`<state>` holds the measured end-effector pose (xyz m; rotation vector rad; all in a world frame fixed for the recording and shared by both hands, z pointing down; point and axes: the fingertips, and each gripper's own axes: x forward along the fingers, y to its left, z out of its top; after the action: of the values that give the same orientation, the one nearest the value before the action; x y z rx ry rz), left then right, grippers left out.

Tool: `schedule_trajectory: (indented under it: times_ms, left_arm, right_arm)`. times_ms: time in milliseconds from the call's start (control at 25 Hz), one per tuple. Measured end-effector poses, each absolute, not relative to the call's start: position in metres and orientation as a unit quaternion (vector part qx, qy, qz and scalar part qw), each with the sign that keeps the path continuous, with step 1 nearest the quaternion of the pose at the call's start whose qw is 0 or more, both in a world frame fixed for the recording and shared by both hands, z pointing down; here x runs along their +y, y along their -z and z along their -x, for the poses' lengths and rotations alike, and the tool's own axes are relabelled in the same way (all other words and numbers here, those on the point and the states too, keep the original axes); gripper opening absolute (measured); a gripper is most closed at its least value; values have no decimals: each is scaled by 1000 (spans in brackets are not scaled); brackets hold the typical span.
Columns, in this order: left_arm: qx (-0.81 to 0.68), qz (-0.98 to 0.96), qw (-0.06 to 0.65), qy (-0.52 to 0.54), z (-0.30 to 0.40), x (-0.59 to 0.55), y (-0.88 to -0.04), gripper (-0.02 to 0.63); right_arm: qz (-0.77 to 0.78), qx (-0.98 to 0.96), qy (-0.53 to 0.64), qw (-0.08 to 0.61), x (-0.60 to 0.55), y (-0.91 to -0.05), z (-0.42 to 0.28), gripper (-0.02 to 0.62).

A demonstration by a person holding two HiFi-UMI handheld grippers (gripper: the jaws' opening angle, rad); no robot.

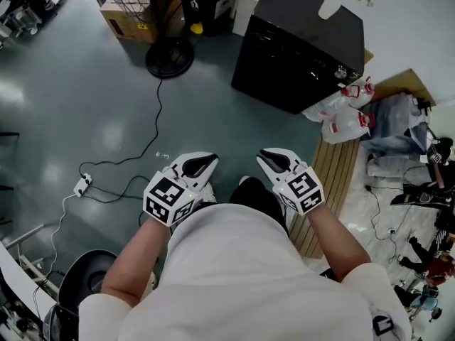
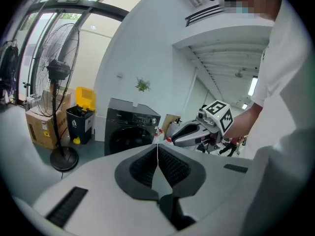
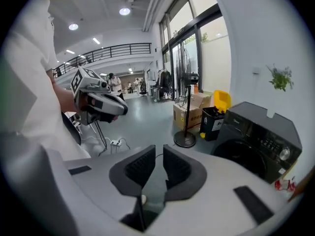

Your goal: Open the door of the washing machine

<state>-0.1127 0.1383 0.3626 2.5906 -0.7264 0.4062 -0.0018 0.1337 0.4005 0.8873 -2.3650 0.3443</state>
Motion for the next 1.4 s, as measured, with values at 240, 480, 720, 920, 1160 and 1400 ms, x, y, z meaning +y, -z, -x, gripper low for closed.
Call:
schedule_trajectory:
  times_ms: [240,480,720,920,1160,1400]
  left_arm:
    - [-318,-911,236,-119,150,88,-366,18]
    - [-371,-887,244,-126,173,20,-373,18]
    - [-404,-868,263,-123,165,-50,-370,17]
    - [-425,-849,288,-124,160,-93,-379,18]
    - [-427,-838,313,-133,149,-116,-399,17]
    - [-393,-853,309,-153,116,-137,-418,17]
  right_arm:
    - [-283,-880,-101,367,42,-449,9,66]
    - [-257,-859,-84,434,-78,-516,-10,75]
    - [-242,-817,-73,519,-186,-582,-41,95]
    - [-245,-775,-50,580,-262,-635,-63,120]
    - [-246,-737,-37,629,-315,-686,-74,129]
    - [-236,-712,-21,661,-343,-707,-83,146]
